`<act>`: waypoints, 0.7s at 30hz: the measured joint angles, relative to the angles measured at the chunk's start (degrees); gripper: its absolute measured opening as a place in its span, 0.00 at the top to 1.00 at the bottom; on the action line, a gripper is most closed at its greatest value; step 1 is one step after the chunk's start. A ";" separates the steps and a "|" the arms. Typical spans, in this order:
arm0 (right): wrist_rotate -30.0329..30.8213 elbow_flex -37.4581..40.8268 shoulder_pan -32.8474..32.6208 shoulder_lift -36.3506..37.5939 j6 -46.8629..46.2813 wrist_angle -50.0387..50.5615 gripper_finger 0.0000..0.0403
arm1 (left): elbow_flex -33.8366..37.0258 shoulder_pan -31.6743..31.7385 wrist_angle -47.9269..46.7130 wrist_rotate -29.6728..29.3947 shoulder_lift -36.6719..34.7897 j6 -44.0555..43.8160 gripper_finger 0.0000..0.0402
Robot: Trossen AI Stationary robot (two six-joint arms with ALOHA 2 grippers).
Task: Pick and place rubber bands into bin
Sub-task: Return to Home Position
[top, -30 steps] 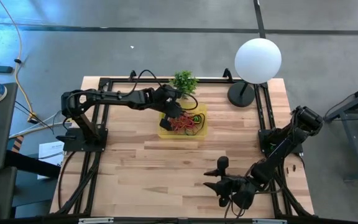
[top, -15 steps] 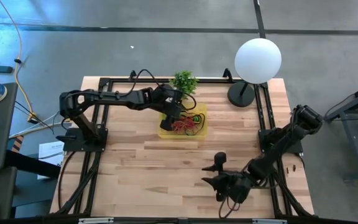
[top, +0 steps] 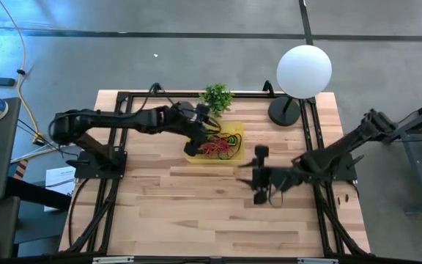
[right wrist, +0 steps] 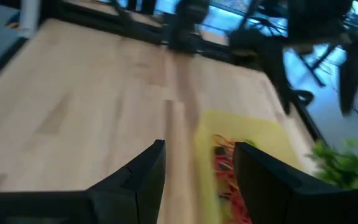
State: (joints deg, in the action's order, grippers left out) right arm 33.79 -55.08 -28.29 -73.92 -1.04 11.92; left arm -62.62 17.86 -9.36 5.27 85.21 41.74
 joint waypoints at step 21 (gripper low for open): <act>-32.87 40.42 32.79 30.10 1.24 -37.16 0.56 | 45.45 -6.19 31.79 -1.77 -42.75 -7.67 0.39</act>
State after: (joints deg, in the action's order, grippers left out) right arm 0.92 -14.66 4.50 -43.82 0.20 -25.24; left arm -17.16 11.67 22.43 3.51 42.46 34.06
